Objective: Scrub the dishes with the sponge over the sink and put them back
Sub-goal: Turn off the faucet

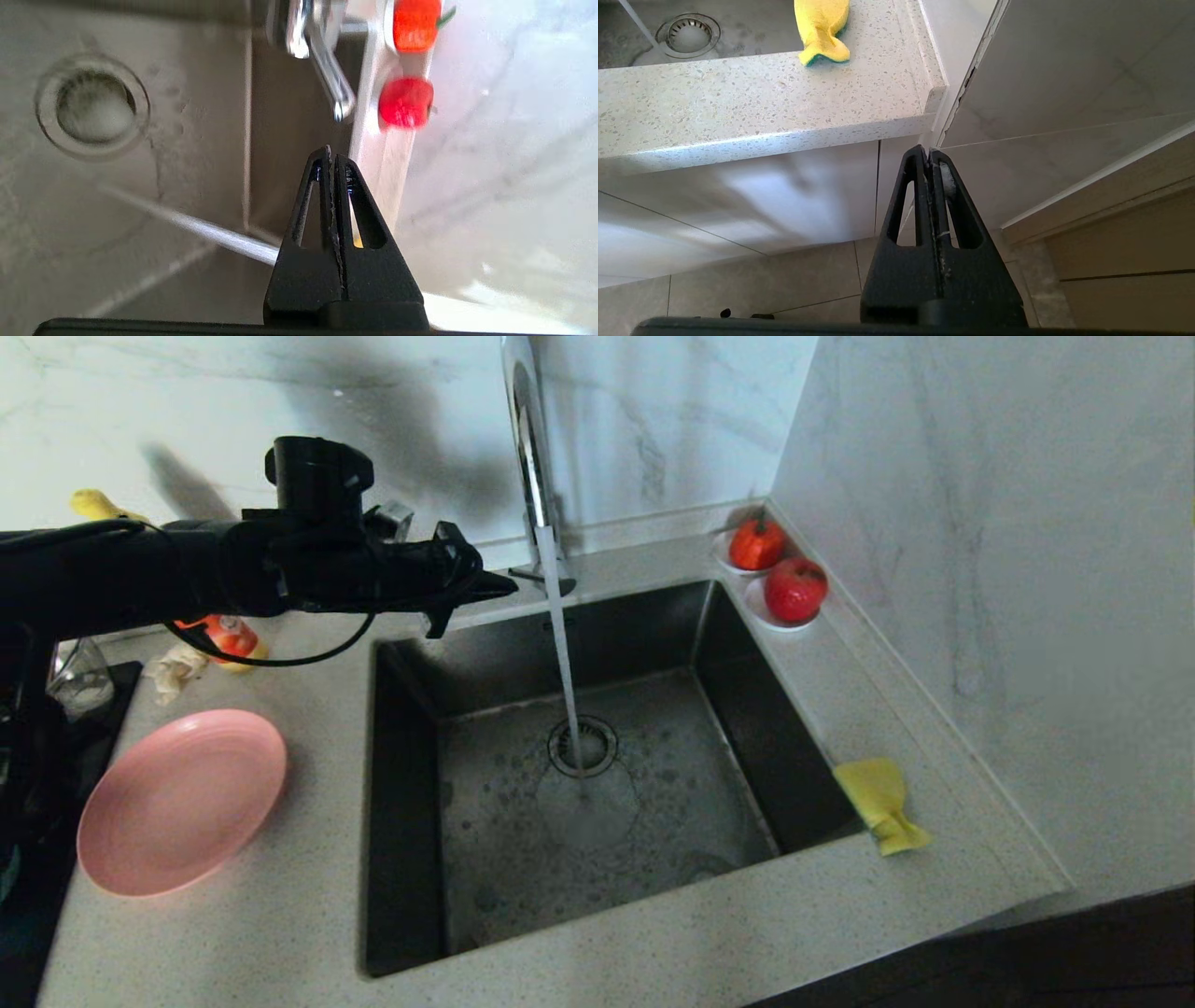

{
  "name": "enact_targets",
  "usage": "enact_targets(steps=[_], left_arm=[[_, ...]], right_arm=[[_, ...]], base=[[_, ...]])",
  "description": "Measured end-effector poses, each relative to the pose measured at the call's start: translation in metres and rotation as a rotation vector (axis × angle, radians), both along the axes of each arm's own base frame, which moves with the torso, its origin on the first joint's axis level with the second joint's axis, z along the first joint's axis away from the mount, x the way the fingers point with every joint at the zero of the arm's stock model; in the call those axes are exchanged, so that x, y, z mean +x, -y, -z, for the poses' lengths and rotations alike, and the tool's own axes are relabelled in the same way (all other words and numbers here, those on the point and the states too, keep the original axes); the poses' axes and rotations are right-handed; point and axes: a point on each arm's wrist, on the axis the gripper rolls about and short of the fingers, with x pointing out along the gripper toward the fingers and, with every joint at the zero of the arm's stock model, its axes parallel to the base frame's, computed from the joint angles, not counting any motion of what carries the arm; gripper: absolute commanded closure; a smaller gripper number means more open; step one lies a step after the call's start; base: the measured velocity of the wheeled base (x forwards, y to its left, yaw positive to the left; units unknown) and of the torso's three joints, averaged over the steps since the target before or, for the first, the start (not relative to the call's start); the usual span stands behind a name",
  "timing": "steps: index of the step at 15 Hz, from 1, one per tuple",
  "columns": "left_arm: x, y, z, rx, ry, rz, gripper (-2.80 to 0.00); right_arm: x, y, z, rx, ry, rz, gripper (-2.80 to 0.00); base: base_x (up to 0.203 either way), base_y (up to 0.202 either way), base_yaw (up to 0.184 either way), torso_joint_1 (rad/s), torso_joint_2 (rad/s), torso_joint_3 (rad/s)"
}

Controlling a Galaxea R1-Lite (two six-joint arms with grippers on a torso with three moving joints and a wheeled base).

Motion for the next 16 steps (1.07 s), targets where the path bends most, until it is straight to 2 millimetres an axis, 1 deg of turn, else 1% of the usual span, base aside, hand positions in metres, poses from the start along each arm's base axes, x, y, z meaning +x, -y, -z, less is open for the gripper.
enact_targets(steps=[6, 12, 16], left_arm=[[0.006, 0.001, 0.005, 0.009, 0.016, -0.035, 0.0], [0.014, 0.002, 0.003, -0.005, 0.102, -0.046, 0.0], [0.02, 0.006, 0.011, -0.004, 0.118, -0.058, 0.0]], right_arm=[[0.0, 0.0, 0.0, 0.0, 0.0, 0.0, 0.0], [0.0, 0.0, 0.0, 0.0, 0.0, 0.0, 0.0], [0.0, 0.0, 0.0, 0.0, 0.0, 0.0, 0.0]], base=[[0.0, 0.0, 0.0, 0.0, 0.0, 0.0], [0.0, 0.0, 0.0, 0.0, 0.0, 0.0], [0.0, 0.0, 0.0, 0.0, 0.0, 0.0]])
